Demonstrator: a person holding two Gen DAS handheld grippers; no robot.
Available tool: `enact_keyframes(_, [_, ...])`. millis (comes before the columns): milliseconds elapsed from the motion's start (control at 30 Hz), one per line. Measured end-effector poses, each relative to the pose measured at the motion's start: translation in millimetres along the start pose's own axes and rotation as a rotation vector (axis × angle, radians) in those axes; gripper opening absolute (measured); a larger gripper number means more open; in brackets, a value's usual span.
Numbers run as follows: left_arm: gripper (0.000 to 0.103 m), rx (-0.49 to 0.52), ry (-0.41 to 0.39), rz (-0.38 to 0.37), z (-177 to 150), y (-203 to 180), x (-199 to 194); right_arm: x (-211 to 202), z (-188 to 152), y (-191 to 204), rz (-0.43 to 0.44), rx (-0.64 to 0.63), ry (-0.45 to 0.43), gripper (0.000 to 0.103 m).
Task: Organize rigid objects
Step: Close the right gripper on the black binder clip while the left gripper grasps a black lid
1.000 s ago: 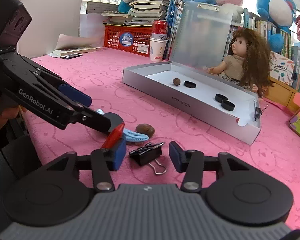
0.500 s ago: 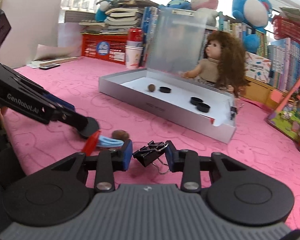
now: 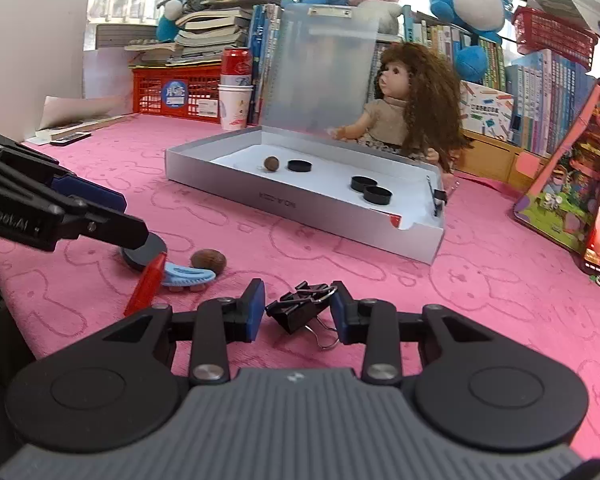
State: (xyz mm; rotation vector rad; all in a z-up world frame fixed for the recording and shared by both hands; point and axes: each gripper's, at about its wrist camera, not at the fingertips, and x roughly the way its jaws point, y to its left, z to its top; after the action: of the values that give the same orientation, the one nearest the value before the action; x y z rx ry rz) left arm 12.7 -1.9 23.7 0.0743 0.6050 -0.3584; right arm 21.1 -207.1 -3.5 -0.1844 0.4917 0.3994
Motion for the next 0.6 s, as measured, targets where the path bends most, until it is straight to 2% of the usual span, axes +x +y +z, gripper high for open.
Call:
enact_keyframes(267, [0.043, 0.049, 0.032, 0.021, -7.0, -8.3, 10.7, -1.1, -4.7, -5.0, -0.014, 0.032, 0.010, 0.041])
enact_keyframes(600, [0.041, 0.077, 0.020, 0.035, -7.8, -12.6, 17.3, 1.2, -5.9, -3.8, -0.021, 0.035, 0.013, 0.041])
